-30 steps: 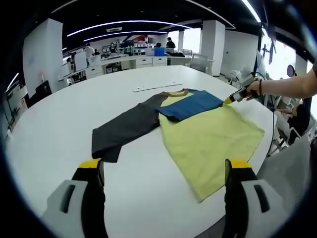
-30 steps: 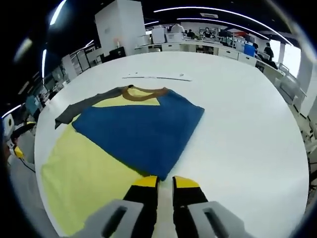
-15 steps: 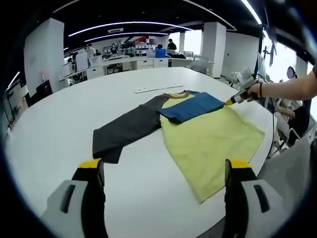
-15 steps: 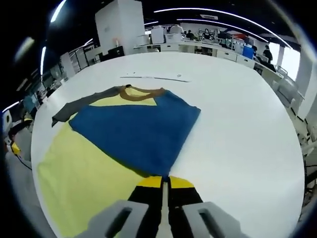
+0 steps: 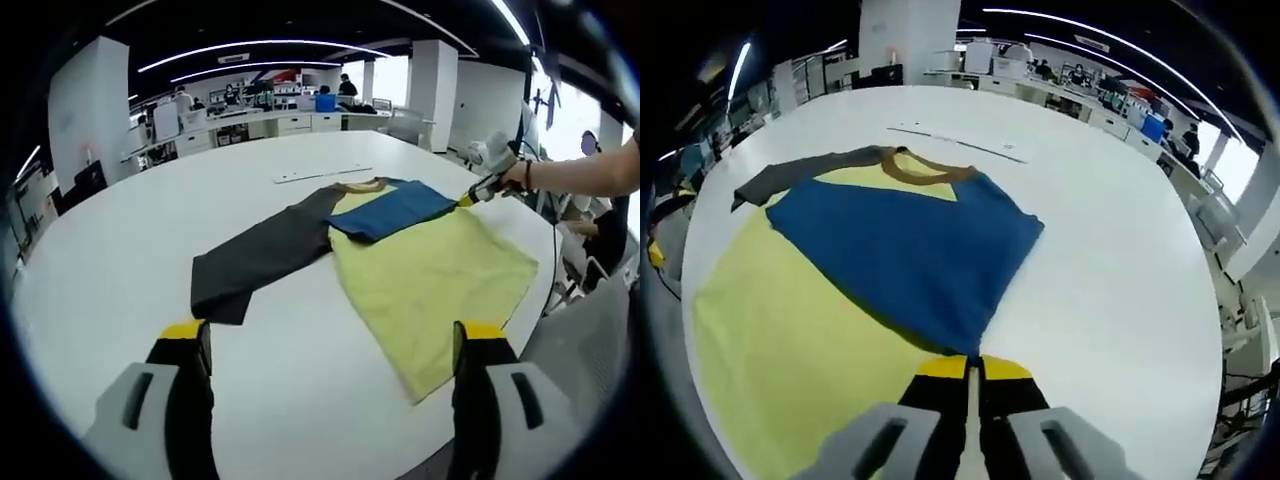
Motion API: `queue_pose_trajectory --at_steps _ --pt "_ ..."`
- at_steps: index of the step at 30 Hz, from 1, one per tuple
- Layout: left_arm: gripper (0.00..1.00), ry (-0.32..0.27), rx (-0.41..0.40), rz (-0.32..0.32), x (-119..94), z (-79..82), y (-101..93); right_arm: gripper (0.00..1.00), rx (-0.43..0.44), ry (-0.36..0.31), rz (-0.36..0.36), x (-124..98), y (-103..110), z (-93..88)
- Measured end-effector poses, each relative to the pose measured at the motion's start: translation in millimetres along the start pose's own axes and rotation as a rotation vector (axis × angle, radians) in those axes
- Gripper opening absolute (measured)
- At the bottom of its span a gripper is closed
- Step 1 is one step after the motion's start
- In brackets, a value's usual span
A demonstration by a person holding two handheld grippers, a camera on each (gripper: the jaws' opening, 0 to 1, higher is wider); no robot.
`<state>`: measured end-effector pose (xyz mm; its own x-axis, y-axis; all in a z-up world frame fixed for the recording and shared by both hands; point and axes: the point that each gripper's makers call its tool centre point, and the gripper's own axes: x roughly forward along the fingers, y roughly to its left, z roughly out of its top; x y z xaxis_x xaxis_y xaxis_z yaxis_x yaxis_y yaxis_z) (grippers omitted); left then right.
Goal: Fold the garment on the visible template until the final outline fits inside the template.
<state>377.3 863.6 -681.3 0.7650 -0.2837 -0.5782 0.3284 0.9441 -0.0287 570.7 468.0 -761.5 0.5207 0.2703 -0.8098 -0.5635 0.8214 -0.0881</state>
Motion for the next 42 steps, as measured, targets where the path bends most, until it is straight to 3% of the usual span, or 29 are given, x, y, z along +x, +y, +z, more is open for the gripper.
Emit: queue_pose_trajectory --at_steps 25,29,33,36,39,42 --pt "0.86 0.016 -0.056 0.108 14.1 -6.3 44.8 0.0 0.057 0.014 -0.013 0.6 -26.7 -9.7" --pt "0.83 0.016 -0.064 0.13 15.0 -7.9 52.6 0.0 0.081 0.01 -0.005 -0.4 -28.5 -11.0" --pt "0.79 0.029 -0.073 0.159 16.6 -11.2 63.5 0.0 0.166 -0.019 0.023 -2.2 -24.8 -8.7" --pt "0.78 0.021 -0.091 0.178 17.7 -10.8 72.5 0.09 0.199 -0.041 0.032 -4.9 -24.6 -6.9" --pt "0.76 0.02 -0.095 0.2 19.4 -10.0 81.5 0.24 0.256 -0.086 0.061 -9.5 -20.9 0.0" --pt "0.75 0.016 -0.11 0.221 22.3 -9.6 91.0 0.39 0.256 -0.11 0.071 -14.8 -18.6 4.3"
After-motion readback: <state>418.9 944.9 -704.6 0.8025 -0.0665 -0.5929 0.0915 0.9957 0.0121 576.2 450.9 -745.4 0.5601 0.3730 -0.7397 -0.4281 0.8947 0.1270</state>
